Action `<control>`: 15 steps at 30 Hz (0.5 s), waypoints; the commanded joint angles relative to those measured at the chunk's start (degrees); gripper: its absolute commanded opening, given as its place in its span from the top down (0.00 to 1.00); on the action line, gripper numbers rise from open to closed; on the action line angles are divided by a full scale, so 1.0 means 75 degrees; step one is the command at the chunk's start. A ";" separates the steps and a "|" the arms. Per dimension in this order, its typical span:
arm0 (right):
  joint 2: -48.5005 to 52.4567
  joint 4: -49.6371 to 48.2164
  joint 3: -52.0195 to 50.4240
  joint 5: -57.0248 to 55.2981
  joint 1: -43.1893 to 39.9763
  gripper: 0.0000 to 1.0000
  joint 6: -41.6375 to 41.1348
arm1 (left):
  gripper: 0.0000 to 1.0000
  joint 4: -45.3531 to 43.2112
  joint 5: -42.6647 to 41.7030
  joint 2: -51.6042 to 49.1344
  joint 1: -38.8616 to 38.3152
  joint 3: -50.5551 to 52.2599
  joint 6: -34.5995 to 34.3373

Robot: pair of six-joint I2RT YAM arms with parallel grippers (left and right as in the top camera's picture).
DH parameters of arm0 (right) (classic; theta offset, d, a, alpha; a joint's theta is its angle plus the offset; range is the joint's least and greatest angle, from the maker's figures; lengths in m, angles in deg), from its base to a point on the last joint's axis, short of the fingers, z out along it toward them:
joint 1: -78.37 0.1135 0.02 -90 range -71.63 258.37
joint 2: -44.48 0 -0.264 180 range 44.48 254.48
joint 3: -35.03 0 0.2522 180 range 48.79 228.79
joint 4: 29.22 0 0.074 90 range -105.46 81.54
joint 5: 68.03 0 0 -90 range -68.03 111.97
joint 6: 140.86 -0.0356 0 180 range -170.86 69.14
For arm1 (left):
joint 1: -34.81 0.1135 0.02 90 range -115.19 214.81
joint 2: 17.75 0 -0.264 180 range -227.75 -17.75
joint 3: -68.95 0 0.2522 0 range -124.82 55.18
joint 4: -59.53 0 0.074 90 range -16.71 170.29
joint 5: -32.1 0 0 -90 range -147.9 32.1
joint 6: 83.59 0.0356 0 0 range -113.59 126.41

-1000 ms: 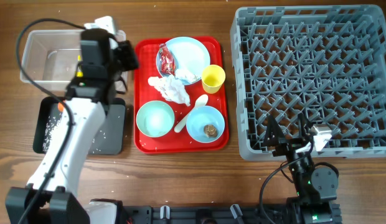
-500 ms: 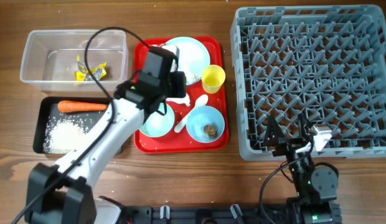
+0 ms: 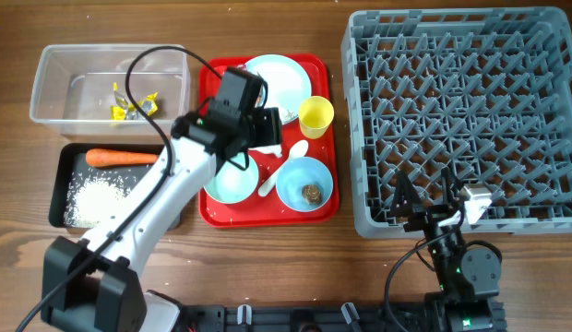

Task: Sort waste into correct bins and load items into the dishwasher rack
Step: 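Move the left gripper right over the tissues on the red tray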

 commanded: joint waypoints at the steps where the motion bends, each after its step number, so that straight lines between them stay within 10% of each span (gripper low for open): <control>1: -0.0052 -0.0023 -0.0009 -0.0099 0.0023 0.00 0.0055 | 0.35 0.0699 0.0367 -0.0446 0.0035 -0.1294 -0.0277; 15: -0.0047 -0.0023 -0.0009 -0.0099 0.0023 0.00 0.0058 | 0.44 0.1067 0.0469 -0.2372 -0.0087 -0.1448 -0.0851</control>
